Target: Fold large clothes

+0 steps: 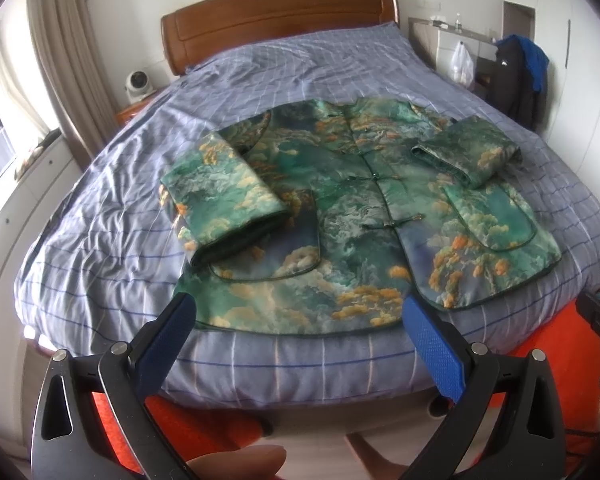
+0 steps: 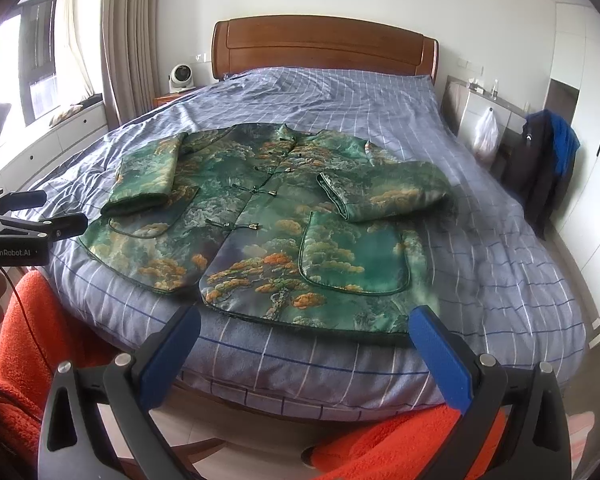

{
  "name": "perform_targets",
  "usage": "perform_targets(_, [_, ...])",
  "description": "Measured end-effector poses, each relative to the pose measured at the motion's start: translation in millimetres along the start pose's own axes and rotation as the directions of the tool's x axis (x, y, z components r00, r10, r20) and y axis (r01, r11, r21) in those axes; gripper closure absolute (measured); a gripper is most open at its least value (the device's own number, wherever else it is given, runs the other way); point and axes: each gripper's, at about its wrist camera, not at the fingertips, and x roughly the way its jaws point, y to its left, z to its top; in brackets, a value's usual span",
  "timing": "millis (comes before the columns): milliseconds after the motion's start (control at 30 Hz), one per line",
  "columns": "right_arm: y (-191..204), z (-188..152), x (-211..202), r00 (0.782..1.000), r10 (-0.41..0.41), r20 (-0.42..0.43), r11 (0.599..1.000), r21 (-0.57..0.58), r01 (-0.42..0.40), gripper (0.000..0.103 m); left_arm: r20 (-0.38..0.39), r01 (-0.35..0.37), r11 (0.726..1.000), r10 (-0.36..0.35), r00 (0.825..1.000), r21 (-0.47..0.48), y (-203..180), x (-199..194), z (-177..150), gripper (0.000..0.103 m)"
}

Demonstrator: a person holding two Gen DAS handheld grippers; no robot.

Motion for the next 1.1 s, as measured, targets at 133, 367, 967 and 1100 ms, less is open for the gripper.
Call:
perform_targets(133, [-1,0,0,1.0,0.001,0.001,1.0,0.005,-0.001,0.0,-0.001,-0.002,1.0,0.002,1.0,0.005,-4,1,0,0.0])
perform_targets(367, [0,-1,-1,1.0,0.005,-0.004,1.0,0.007,-0.005,0.0,-0.003,-0.001,1.0,0.001,1.0,0.005,-6,2,0,0.0])
perform_targets(967, [1,-2,-2,1.0,0.008,0.002,1.0,0.005,-0.008,0.0,0.005,0.002,1.0,-0.002,1.0,0.009,-12,0,0,0.0])
perform_targets(1100, [1,-2,-2,1.0,0.008,0.001,1.0,0.006,-0.008,0.0,0.007,0.003,1.0,-0.003,1.0,0.011,-15,0,0,0.0])
